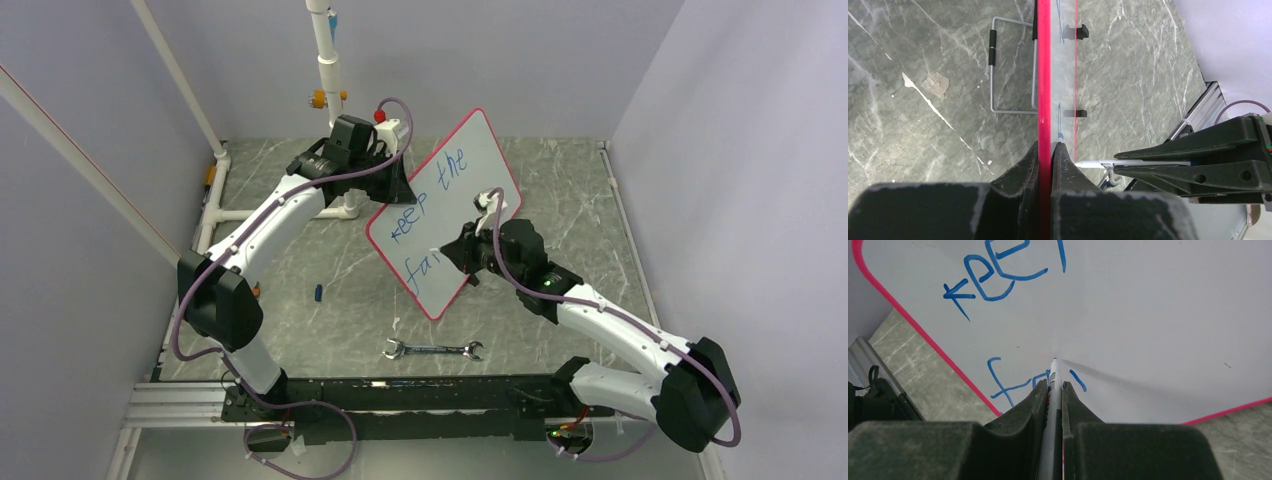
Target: Write a sentence on the whiteboard
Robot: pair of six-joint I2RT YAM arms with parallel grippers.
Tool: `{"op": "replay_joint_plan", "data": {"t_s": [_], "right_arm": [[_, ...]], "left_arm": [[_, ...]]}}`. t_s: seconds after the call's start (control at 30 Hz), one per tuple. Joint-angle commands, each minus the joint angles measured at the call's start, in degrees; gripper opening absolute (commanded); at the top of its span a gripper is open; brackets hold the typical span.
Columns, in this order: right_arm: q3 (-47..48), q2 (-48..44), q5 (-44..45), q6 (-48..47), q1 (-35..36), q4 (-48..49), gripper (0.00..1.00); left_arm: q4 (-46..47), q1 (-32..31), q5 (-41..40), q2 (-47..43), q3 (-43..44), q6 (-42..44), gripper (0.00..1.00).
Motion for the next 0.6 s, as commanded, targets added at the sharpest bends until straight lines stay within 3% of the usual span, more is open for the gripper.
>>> {"op": "replay_joint_plan", "data": {"t_s": [0.0,0.57], "right_arm": [[2.8,2.1,-2.3,1.1,0.0,5.6,0.00],[1.7,4.0,1.9,-0.2,-0.1,5.5,0.00]], "left_arm": [[-1.4,-0.3,-8.5,0.5,0.9,7.4,0.00],[-1.4,-0.3,-6.8,0.9,1.1,6.9,0.00]]}}
